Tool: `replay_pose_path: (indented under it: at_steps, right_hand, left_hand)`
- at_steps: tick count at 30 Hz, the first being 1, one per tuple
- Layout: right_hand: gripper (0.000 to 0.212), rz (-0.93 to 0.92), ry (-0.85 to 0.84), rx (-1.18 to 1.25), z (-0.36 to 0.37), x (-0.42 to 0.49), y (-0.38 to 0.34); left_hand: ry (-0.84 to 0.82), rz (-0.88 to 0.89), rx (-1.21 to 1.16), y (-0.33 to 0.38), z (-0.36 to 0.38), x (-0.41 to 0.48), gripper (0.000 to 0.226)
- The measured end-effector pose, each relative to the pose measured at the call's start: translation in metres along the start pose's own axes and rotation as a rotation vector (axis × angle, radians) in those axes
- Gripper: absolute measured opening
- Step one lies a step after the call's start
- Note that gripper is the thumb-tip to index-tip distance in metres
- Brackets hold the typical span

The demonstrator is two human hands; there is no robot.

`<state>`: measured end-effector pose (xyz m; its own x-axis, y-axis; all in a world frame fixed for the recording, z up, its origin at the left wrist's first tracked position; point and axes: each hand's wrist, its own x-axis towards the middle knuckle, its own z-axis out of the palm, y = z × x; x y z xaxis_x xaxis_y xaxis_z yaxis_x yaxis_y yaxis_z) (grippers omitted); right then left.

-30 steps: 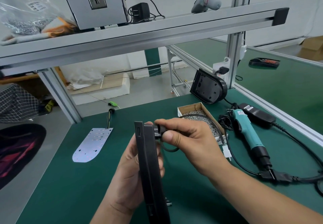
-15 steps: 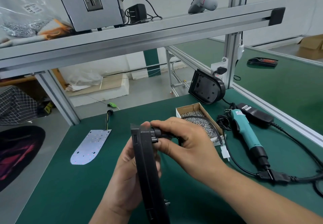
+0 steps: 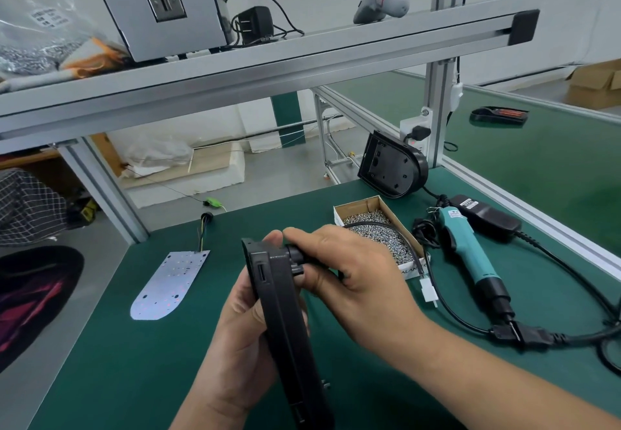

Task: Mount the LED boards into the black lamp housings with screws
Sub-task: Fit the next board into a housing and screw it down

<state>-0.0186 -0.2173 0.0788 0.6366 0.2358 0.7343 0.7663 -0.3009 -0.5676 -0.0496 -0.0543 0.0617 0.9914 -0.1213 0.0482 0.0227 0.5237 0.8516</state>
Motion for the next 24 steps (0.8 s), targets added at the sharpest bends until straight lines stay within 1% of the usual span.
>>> replay_pose_path:
  at_steps: [3,6,9,11,13,14,16,20,24]
  right_hand:
    - [0.037,-0.018,-0.052,0.025,-0.001,0.001,0.001]
    - [0.043,-0.036,-0.078,0.017,-0.001,0.000,0.002]
    - [0.043,-0.012,-0.111,0.025,-0.004,0.002,0.004]
    - [0.041,0.014,-0.157,0.060,-0.008,0.004,0.006]
    - [0.040,0.031,-0.179,0.118,-0.012,0.006,0.007]
    - [0.039,0.041,-0.185,0.141,-0.012,0.007,0.007]
    - [0.039,0.057,-0.187,0.137,-0.014,0.008,0.008]
    - [0.038,0.086,-0.200,0.102,-0.015,0.010,0.013]
    - [0.041,0.043,-0.169,0.076,-0.019,0.011,0.015]
  left_hand:
    - [-0.015,0.031,0.004,-0.001,-0.003,0.000,0.137]
    - [-0.039,0.023,-0.006,-0.003,-0.008,0.003,0.129]
    - [-0.051,-0.001,0.015,-0.002,-0.012,0.005,0.123]
    - [-0.050,-0.001,0.051,-0.003,-0.016,0.008,0.110]
    - [-0.057,0.010,0.077,-0.001,-0.021,0.009,0.087]
    - [-0.049,0.022,0.093,0.000,-0.022,0.010,0.083]
    - [-0.058,0.058,0.127,0.004,-0.022,0.010,0.088]
    - [-0.072,0.129,0.236,0.009,-0.026,0.012,0.078]
    - [-0.056,0.161,0.299,0.012,-0.029,0.012,0.083]
